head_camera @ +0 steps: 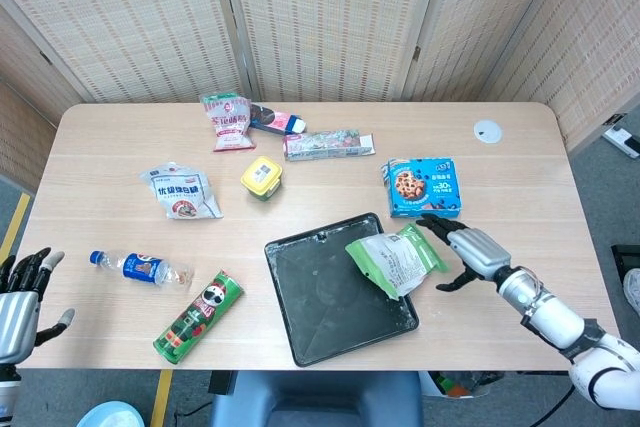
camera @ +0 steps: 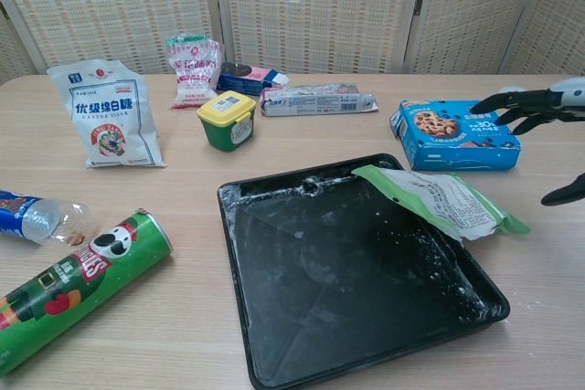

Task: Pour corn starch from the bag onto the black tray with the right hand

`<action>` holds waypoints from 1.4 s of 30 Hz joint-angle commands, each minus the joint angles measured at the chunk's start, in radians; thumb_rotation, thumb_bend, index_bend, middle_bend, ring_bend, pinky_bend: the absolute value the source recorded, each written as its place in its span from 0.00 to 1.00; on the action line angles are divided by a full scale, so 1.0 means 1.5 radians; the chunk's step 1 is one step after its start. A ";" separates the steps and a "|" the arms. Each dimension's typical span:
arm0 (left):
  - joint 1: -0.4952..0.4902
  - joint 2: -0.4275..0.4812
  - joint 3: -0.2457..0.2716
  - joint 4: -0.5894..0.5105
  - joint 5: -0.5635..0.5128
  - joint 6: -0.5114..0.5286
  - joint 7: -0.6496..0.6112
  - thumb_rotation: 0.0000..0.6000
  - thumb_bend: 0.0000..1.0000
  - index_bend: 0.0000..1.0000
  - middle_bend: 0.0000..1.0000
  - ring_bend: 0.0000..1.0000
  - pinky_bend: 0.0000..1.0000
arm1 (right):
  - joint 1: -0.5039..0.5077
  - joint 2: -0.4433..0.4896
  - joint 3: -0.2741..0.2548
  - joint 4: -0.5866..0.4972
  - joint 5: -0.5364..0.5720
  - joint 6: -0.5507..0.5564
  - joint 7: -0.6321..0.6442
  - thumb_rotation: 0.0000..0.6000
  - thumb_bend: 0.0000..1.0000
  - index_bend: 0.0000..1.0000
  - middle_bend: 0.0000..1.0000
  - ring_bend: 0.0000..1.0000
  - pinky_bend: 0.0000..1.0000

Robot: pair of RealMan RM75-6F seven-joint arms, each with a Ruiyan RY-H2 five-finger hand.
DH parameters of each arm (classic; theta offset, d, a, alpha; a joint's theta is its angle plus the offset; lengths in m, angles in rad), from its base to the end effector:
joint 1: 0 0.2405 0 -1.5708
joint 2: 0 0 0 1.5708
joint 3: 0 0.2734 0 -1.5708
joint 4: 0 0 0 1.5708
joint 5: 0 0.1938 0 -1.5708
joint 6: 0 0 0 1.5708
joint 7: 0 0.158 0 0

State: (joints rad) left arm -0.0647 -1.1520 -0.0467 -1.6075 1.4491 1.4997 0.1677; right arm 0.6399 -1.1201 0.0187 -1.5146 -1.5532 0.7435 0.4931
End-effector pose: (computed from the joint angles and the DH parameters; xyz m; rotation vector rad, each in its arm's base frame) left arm -0.3295 0.1876 0.1755 -1.3709 -0.8265 -0.7653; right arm -0.2515 -0.3277 0.0912 1.9425 -1.3803 0.7990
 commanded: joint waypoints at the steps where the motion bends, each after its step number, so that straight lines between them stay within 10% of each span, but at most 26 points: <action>1: 0.002 0.002 0.002 -0.003 -0.001 0.000 0.001 1.00 0.29 0.17 0.12 0.13 0.00 | 0.036 -0.029 0.000 0.030 0.016 -0.049 -0.040 1.00 0.08 0.00 0.00 0.05 0.08; 42: 0.007 0.004 -0.001 -0.011 -0.013 0.000 -0.002 1.00 0.29 0.17 0.12 0.13 0.00 | 0.066 -0.265 -0.039 0.335 0.007 -0.028 -0.045 1.00 0.08 0.11 0.12 0.16 0.11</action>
State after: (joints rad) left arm -0.0535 -1.1468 -0.0484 -1.6237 1.4294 1.4996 0.1646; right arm 0.7393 -1.5113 -0.0420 -1.0195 -1.5446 0.6973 0.4198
